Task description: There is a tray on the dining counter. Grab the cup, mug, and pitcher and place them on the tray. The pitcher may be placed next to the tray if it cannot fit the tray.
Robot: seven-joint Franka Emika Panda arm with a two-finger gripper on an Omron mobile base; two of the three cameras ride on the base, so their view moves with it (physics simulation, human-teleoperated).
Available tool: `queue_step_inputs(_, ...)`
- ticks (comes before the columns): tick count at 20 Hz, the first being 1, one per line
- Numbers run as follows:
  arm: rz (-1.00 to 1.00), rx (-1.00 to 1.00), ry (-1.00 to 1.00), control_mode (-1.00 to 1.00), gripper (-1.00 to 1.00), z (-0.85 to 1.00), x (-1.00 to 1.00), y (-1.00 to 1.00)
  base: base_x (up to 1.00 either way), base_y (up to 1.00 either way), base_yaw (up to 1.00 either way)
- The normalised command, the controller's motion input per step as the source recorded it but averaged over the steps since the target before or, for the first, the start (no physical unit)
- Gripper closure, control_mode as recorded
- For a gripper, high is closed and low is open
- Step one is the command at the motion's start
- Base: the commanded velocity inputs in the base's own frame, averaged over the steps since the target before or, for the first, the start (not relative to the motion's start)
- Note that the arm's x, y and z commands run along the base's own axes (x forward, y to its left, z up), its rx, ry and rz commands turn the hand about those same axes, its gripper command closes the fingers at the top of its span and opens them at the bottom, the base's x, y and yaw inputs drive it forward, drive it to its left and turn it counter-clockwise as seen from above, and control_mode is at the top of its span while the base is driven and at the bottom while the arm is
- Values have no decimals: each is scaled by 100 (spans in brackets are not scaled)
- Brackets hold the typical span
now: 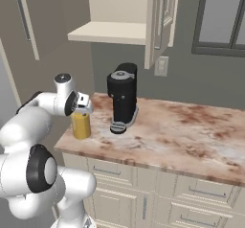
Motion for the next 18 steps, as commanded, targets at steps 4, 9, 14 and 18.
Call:
queue_step_inputs(4, 0, 0, 0, -100, -100, 0, 0, 0, 0, 0, 0)
queue_step_inputs(9, 0, 0, 0, -100, -100, 0, 0, 0, 0, 0, 0)
queue_step_inputs(14, 0, 0, 0, -100, 100, 0, 0, 0, 0, 0, 0)
queue_step_inputs(18, 0, 0, 0, -100, 100, 0, 0, 0, 0, 0, 0)
